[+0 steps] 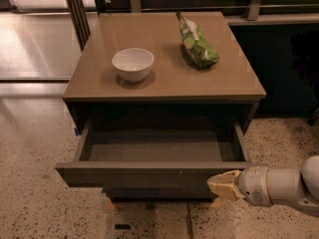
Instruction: Close top drawer
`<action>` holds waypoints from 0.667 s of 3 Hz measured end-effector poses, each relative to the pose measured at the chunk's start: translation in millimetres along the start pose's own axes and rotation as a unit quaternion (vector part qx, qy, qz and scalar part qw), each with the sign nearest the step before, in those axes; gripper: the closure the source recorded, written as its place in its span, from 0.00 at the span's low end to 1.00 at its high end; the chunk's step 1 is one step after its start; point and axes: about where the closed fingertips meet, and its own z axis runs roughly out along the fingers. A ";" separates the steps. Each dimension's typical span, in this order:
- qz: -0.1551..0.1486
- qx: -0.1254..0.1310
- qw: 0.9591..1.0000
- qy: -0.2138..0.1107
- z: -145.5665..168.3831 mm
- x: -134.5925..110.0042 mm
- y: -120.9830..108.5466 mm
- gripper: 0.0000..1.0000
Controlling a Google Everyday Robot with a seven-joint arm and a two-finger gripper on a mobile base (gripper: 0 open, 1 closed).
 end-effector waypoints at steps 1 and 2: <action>-0.008 0.038 0.999 0.014 7.1 0.1 -23.1 1.00; -0.009 0.041 0.999 0.015 7.0 1.1 -22.7 1.00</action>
Offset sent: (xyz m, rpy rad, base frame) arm 0.1371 -0.0600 -0.0239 -0.4820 -0.2086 -0.2363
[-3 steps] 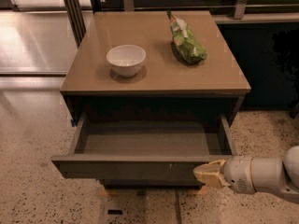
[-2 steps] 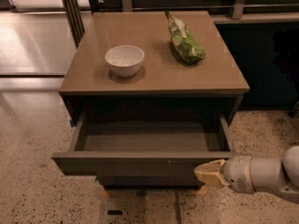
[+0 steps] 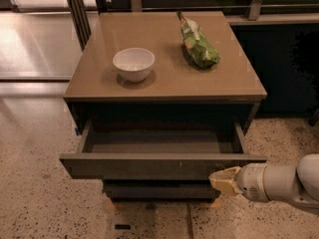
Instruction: Close top drawer
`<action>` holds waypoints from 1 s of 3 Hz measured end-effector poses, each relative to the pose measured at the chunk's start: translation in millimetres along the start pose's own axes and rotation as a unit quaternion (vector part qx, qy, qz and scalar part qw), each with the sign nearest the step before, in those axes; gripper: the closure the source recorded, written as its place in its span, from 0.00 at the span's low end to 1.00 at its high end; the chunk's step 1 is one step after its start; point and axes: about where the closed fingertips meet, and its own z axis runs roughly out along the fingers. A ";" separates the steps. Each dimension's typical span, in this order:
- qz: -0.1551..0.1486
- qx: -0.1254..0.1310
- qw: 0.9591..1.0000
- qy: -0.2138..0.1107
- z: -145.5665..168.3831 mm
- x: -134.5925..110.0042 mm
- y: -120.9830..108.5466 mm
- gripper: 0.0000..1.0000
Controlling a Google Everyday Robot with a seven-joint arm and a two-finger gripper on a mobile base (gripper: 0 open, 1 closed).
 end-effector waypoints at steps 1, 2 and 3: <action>-0.011 0.041 0.999 0.016 5.7 -6.4 -24.2 1.00; -0.018 0.066 0.997 0.027 7.2 -9.4 -36.6 1.00; -0.026 0.113 0.992 0.042 6.7 -18.1 -62.6 1.00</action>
Offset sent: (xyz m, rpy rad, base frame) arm 0.1701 -0.0952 0.0112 -0.5980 -0.2090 -0.3585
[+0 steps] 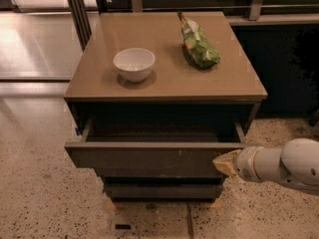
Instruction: Close top drawer
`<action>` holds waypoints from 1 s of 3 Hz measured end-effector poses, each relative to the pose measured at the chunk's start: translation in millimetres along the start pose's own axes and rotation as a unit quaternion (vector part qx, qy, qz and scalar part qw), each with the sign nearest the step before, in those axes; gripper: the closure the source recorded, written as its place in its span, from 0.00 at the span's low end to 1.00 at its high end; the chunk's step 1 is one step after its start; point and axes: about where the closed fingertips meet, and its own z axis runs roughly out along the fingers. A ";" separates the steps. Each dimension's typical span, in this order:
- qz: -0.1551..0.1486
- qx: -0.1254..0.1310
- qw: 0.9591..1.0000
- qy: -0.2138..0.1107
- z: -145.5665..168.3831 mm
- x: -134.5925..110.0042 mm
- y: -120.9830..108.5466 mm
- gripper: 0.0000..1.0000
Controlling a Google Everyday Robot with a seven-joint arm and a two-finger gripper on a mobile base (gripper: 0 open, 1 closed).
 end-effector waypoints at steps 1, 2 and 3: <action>-0.006 0.035 0.999 0.012 -1.3 -2.7 -16.7 1.00; -0.011 0.069 0.997 0.019 0.5 -11.8 -35.1 1.00; -0.019 0.112 0.993 0.025 -4.7 -19.0 -54.7 1.00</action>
Offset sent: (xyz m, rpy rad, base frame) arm 0.1395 -0.0805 0.0497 -0.4531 -0.2299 -0.3426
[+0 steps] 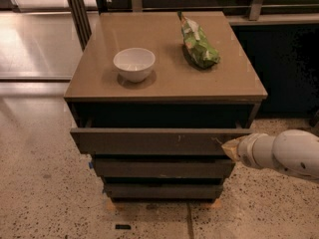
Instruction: Close top drawer
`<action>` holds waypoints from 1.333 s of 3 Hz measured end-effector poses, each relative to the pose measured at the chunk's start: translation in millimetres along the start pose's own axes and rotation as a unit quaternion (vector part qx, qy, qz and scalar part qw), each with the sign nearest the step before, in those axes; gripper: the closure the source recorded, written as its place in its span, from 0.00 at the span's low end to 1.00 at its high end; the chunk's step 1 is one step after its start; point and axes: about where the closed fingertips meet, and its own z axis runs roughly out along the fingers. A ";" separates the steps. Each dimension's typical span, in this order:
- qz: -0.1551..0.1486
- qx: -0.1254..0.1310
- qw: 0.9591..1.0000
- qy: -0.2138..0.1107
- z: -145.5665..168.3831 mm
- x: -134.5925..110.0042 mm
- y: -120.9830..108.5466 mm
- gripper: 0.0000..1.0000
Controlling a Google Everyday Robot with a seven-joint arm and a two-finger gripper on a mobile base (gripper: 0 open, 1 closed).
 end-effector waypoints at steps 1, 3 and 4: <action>-0.003 0.023 1.000 0.002 3.9 -8.7 -13.2 1.00; -0.010 0.073 0.997 0.004 7.0 -24.3 -44.6 1.00; -0.012 0.085 0.996 0.005 6.5 -26.3 -50.9 1.00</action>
Offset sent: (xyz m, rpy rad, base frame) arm 0.1124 -0.0413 0.0438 -0.2399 -0.1678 -0.1912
